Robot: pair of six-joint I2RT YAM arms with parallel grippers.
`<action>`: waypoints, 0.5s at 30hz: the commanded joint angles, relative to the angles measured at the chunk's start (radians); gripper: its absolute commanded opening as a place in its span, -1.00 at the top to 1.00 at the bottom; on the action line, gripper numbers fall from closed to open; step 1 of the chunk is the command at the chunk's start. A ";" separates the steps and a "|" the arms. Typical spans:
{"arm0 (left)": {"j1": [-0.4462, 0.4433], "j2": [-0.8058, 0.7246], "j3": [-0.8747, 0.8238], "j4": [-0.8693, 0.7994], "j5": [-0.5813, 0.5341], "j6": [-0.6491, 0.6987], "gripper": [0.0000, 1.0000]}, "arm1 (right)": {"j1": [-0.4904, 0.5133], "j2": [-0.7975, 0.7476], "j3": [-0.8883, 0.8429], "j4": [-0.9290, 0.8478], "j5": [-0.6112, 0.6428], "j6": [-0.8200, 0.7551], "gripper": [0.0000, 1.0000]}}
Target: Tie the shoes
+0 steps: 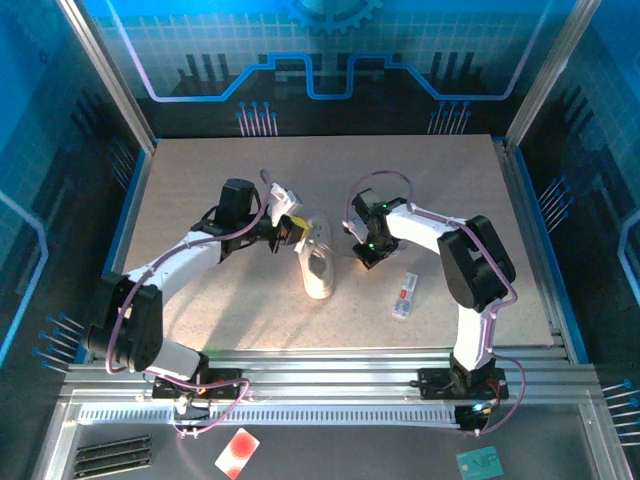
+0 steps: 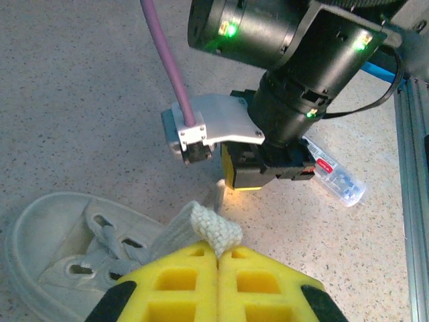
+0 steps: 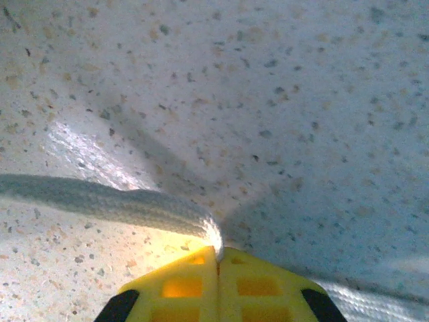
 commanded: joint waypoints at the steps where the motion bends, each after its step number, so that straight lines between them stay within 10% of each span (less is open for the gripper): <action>1: -0.014 -0.042 -0.034 0.044 0.045 -0.005 1.00 | -0.031 -0.088 0.083 -0.009 -0.027 0.049 1.00; 15: -0.075 -0.102 -0.160 0.094 -0.022 0.021 1.00 | 0.127 0.191 0.753 0.000 -0.452 0.127 0.88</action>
